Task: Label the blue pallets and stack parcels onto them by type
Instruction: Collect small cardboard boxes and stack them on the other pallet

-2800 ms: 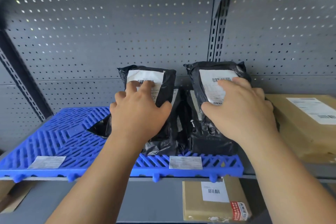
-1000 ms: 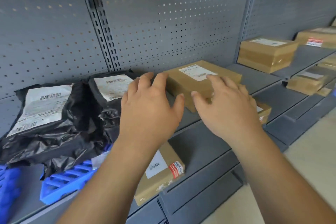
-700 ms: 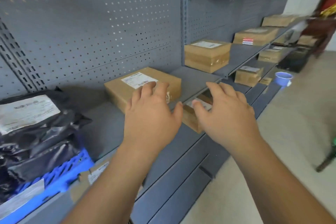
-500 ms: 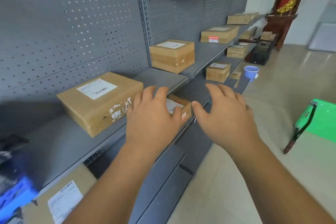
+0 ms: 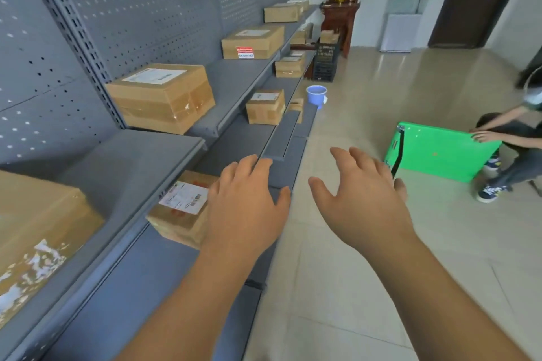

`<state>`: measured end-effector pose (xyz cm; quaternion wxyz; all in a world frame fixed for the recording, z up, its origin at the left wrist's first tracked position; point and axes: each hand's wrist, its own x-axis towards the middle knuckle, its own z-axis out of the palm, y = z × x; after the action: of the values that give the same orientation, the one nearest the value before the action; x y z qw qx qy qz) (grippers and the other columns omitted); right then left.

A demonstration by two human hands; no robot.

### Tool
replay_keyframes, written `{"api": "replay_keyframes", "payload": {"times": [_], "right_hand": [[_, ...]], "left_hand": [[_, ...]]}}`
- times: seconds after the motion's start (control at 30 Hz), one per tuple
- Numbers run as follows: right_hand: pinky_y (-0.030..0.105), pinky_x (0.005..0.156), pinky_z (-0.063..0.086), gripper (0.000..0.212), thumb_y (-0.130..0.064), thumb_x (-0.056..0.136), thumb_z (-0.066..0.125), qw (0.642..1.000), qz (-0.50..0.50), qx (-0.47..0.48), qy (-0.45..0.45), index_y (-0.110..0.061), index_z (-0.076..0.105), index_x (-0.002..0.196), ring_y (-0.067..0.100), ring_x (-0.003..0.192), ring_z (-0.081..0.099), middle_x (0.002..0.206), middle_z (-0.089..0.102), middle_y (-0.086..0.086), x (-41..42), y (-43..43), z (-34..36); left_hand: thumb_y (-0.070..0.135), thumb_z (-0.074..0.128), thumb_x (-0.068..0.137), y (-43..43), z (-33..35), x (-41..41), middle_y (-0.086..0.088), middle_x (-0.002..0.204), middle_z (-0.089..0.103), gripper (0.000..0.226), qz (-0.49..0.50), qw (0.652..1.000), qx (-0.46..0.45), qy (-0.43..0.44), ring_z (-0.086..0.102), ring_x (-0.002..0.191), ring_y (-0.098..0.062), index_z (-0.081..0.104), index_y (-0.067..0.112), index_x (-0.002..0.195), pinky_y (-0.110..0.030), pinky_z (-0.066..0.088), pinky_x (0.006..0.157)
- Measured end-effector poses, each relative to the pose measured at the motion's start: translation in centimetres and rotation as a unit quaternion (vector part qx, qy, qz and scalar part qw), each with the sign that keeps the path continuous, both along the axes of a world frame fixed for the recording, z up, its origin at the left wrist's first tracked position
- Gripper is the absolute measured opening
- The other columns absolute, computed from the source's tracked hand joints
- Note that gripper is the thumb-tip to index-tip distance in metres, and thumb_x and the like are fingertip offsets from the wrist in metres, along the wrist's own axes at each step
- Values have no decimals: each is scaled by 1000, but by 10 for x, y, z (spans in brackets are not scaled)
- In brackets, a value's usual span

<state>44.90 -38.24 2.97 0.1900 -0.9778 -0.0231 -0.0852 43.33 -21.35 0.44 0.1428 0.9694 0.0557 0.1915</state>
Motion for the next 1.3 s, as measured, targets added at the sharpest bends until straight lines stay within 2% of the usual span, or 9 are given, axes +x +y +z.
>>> {"api": "replay_keyframes", "payload": {"times": [0.2,0.33,0.5,0.67,1.0,1.3], "right_hand": [[62,117,22,67,-66,92,43,998,-62,-15,17,-38,30,152,27,150,24,164,28,-5,63,5,-10],[64,118,24,68,-67,92,42,993,-106,-20,38,-38,27,152,27,152,21,166,24,-6,101,4,-19],[64,117,24,65,-67,92,42,991,-120,-18,58,-40,29,149,24,153,20,165,25,-11,144,-16,-30],[64,118,23,66,-67,92,42,987,-145,-21,69,-39,28,150,24,154,17,166,24,-9,205,-51,-43],[63,119,16,70,-70,93,37,991,-104,-42,67,-40,21,154,28,155,14,168,20,-5,376,-139,-39],[61,119,19,68,-66,93,41,996,-70,-35,37,-36,26,152,24,153,19,165,25,-8,530,-176,-27]], "left_hand": [[58,51,93,12,-13,90,6,152,47,61,-55,998,7,25,43,139,-23,42,31,147,-50,42,106],[58,51,93,13,-15,142,3,149,49,59,-96,995,8,31,45,136,-24,45,29,144,-50,43,104],[58,51,94,-6,-22,203,2,149,49,58,-133,990,-6,53,46,134,-25,45,29,144,-48,44,100],[58,49,96,-42,-29,270,2,157,41,62,-158,985,5,69,37,143,-24,39,30,150,-49,40,106],[55,51,94,-130,-22,423,2,156,42,62,-138,989,8,59,39,140,-23,40,30,149,-46,38,108],[53,53,93,-165,-13,567,6,145,49,57,-110,993,-8,52,44,133,-21,46,29,144,-44,45,102]]}}
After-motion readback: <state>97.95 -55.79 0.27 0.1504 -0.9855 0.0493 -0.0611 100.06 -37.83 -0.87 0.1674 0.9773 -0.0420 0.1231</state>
